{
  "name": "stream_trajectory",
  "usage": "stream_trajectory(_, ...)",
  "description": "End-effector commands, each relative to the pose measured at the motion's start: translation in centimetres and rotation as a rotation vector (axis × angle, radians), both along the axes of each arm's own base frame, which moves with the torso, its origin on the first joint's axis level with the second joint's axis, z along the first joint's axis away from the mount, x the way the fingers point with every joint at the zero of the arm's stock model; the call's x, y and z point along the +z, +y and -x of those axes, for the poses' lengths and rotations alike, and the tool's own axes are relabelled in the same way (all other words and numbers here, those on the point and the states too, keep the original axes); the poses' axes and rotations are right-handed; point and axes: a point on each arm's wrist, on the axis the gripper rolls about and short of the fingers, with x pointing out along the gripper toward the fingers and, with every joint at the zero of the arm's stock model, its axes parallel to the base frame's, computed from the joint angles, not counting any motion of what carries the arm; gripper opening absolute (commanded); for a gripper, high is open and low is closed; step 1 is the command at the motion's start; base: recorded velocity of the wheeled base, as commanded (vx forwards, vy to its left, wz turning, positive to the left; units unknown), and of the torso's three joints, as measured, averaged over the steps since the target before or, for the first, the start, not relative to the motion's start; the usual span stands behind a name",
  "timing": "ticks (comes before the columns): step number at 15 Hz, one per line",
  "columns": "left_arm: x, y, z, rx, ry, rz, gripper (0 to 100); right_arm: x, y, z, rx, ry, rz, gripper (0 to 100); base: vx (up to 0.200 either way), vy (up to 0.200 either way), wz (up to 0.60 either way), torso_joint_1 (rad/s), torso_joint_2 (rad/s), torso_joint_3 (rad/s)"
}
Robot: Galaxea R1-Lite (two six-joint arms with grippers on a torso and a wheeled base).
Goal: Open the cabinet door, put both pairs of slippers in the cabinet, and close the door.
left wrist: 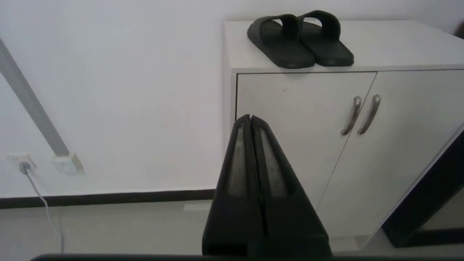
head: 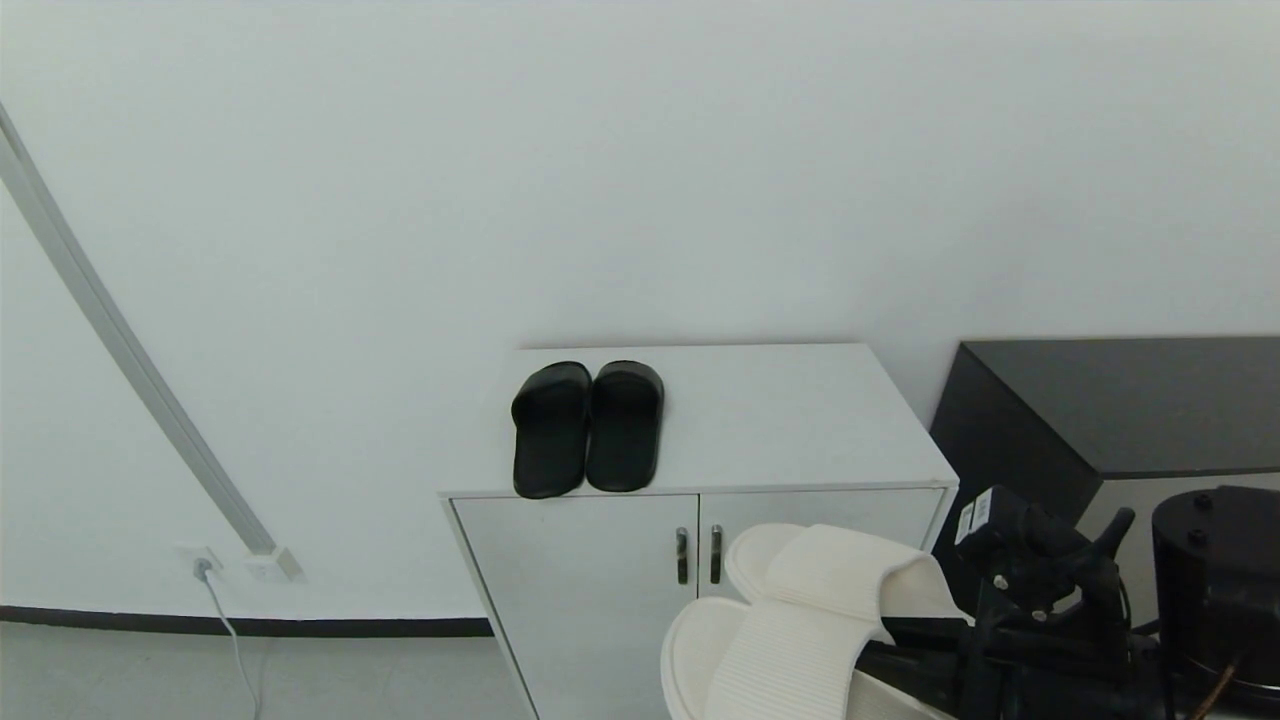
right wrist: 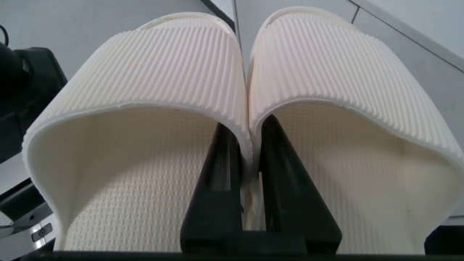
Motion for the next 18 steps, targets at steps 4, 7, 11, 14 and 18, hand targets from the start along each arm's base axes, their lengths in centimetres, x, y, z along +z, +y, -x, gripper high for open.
stream_trajectory(4, 0.0, 0.0, -0.01, 0.0, 0.001, 0.0, 0, -0.5, 0.18, -0.16, 0.003, 0.014, 0.015, 0, 0.0, 0.0, 0.0, 0.0, 0.0, 0.0)
stream_trajectory(7, 0.0, 0.0, -0.01, 0.002, 0.001, 0.0, 0, -0.69, 0.11, -0.09, 0.002, 0.017, 0.017, 0, 0.0, 0.0, 0.0, -0.086, 0.19, 0.106)
stream_trajectory(11, 0.0, 0.0, -0.01, 0.0, 0.001, -0.001, 0, -1.23, 0.27, -0.25, 0.001, 0.035, 0.032, 0, 0.0, 0.0, 0.0, -0.159, 0.36, 0.203)
stream_trajectory(14, 0.0, 0.0, -0.01, -0.001, 0.001, -0.004, 100, -1.1, 0.31, -0.29, 0.003, 0.023, 0.024, 0, 0.0, 0.0, 0.0, -0.186, 0.41, 0.235)
stream_trajectory(18, 0.0, 0.0, -0.01, -0.001, 0.001, -0.003, 100, -1.22, 0.26, -0.24, 0.002, 0.019, 0.023, 0, 0.0, 0.0, 0.0, -0.228, 0.54, 0.309)
